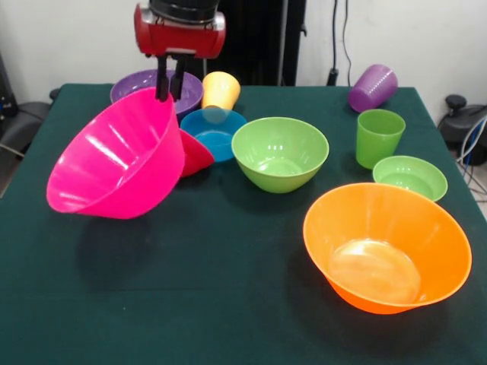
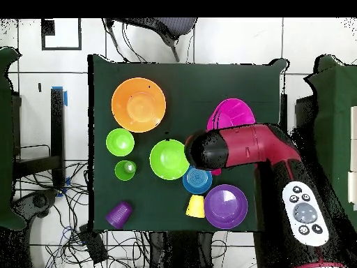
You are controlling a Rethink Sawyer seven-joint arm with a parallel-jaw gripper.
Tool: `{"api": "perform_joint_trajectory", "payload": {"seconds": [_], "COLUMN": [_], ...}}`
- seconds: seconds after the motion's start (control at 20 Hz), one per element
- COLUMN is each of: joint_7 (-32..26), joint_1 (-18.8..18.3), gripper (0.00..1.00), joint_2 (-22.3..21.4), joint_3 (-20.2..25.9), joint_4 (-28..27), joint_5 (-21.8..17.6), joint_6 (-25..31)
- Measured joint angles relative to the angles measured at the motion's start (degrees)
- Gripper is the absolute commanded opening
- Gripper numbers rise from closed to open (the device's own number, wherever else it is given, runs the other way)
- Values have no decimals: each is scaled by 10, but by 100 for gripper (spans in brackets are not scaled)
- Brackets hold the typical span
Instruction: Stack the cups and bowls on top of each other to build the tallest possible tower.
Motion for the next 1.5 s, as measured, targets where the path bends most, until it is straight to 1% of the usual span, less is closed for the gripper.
{"api": "perform_joint_trajectory", "payload": {"seconds": [0.2,0.45,0.7,0.85,1.5], "joint_7": [0,0,0,0,0], "joint_1": [1,11,33,40,50], "gripper": [0,0,0,0,0], "joint_2": [-18,-26,-26,-26,-19], "joint_3": [5,5,5,5,2], "joint_4": [3,3,3,5,8], "joint_5": [-1,-9,-39,-55,-108], "joint_6": [16,21,21,21,20]}}
